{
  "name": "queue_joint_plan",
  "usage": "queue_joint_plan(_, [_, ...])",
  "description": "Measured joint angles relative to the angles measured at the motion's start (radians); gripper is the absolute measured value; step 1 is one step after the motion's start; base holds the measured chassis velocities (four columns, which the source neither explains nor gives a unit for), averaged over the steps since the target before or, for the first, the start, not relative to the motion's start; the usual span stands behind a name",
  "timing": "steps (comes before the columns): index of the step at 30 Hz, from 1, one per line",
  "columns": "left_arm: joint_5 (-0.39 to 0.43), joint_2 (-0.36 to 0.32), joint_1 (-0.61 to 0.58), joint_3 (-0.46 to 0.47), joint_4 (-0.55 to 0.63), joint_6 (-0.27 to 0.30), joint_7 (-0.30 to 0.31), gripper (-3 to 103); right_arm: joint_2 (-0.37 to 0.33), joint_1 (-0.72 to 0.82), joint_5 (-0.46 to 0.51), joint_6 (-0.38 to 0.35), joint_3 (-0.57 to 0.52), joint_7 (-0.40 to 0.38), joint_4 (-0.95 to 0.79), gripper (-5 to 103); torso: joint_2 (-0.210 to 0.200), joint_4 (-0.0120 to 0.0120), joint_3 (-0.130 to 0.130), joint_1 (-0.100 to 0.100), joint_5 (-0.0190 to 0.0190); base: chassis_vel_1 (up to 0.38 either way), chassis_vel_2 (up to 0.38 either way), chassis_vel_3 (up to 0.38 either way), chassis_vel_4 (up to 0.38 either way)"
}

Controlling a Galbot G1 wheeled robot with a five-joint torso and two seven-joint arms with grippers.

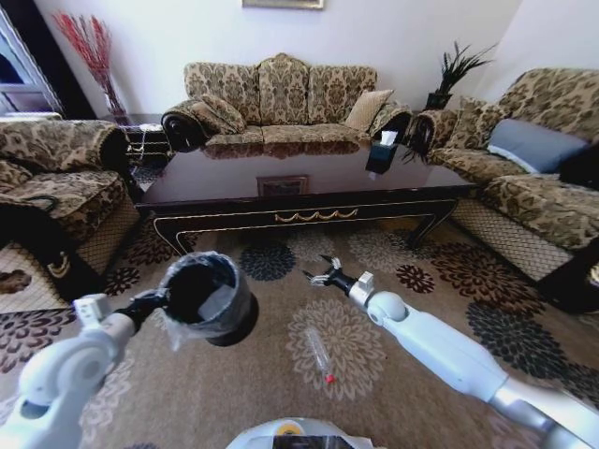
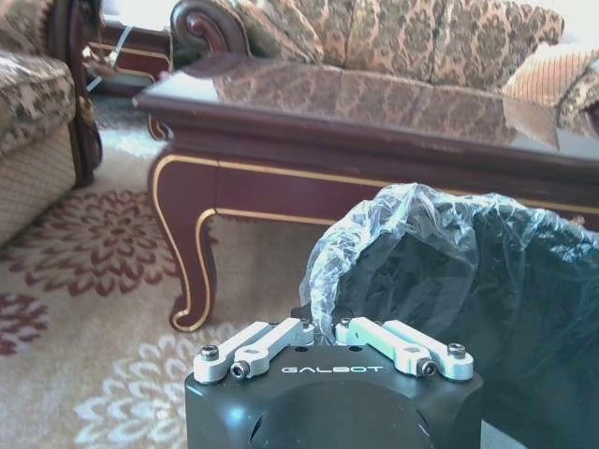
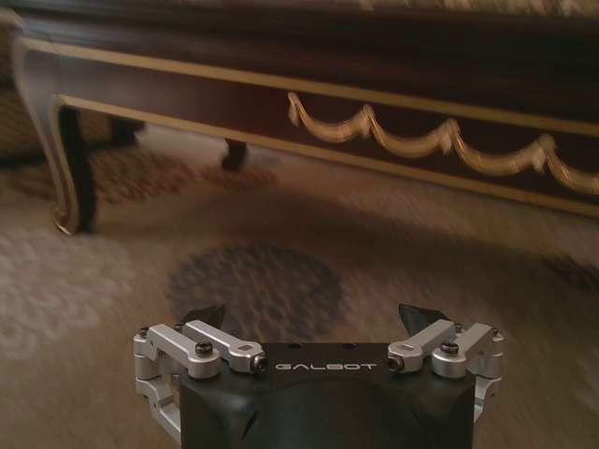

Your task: Move to the front of the table and pick up the trash from the floor, then place it into the trash bin.

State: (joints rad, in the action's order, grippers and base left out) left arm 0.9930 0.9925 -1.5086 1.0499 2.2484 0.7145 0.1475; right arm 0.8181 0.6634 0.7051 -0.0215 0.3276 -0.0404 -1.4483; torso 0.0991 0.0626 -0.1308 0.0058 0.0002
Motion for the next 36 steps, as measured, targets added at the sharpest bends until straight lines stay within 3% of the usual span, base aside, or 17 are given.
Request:
queue_joint_plan(1, [0.013, -0.007, 0.0, 0.016, 0.008, 0.001, 0.002, 4, 0.024, 0.013, 0.011, -0.049, 0.008, -0.052, 0.03, 100, 0.0, 0.0001, 0.0, 0.0, 0.0001, 0.0, 0.0, 0.0, 0.0])
queue_joint_plan(6, [0.016, -0.014, -0.008, 0.025, 0.027, 0.005, 0.003, 4, 0.056, 0.04, 0.056, -0.113, 0.036, -0.096, 0.065, 100, 0.0, 0.0, 0.0, 0.0, -0.0001, 0.0, 0.0, 0.0, 0.0])
queue_joint_plan(19, [-0.025, 0.009, -0.009, -0.013, 0.024, 0.005, 0.0, 4, 0.044, 0.016, 0.174, -0.252, 0.21, -0.104, 0.044, 100, 0.0, 0.0, 0.0, 0.0, -0.0002, 0.0, 0.0, 0.0, 0.0])
queue_joint_plan(22, [-0.03, 0.012, -0.01, -0.017, 0.023, 0.005, -0.001, 4, 0.047, -0.01, 0.207, -0.363, 0.243, -0.118, 0.038, 100, 0.0, 0.0, 0.0, 0.0, -0.0002, 0.0, 0.0, 0.0, 0.0])
queue_joint_plan(23, [-0.03, 0.012, -0.01, -0.017, 0.023, 0.005, -0.001, 4, 0.047, -0.01, 0.207, -0.363, 0.243, -0.118, 0.038, 100, 0.0, 0.0, 0.0, 0.0, -0.0002, 0.0, 0.0, 0.0, 0.0])
queue_joint_plan(24, [-0.03, 0.013, -0.01, -0.018, 0.023, 0.005, -0.002, 4, 0.047, -0.016, 0.212, -0.39, 0.247, -0.128, 0.035, 100, 0.0, 0.0, 0.0, 0.0, -0.0002, 0.0, 0.0, 0.0, 0.0])
queue_joint_plan(26, [-0.03, 0.01, -0.003, -0.027, 0.018, 0.004, -0.003, 4, 0.06, -0.035, 0.259, -0.503, 0.259, -0.218, 0.028, 100, 0.0, 0.0, 0.0, 0.0, -0.0002, 0.0, 0.0, 0.0, 0.0])
queue_joint_plan(28, [-0.031, 0.006, 0.003, -0.036, 0.013, 0.004, -0.003, 4, 0.075, -0.046, 0.302, -0.571, 0.258, -0.286, 0.029, 100, 0.0, 0.0001, 0.0, 0.0, -0.0003, 0.0, 0.0, 0.0, 0.0])
queue_joint_plan(32, [-0.033, 0.004, 0.007, -0.045, 0.007, 0.004, -0.003, 4, 0.102, -0.054, 0.341, -0.64, 0.256, -0.339, 0.05, 100, 0.0, 0.0001, 0.0, 0.0, -0.0003, 0.0, 0.0, 0.0, 0.0])
queue_joint_plan(36, [-0.038, 0.001, 0.009, -0.05, -0.001, 0.004, -0.007, 4, 0.139, -0.055, 0.367, -0.648, 0.257, -0.356, 0.085, 100, 0.0, 0.0001, 0.0, 0.0, -0.0002, 0.0, 0.0, 0.0, 0.0])
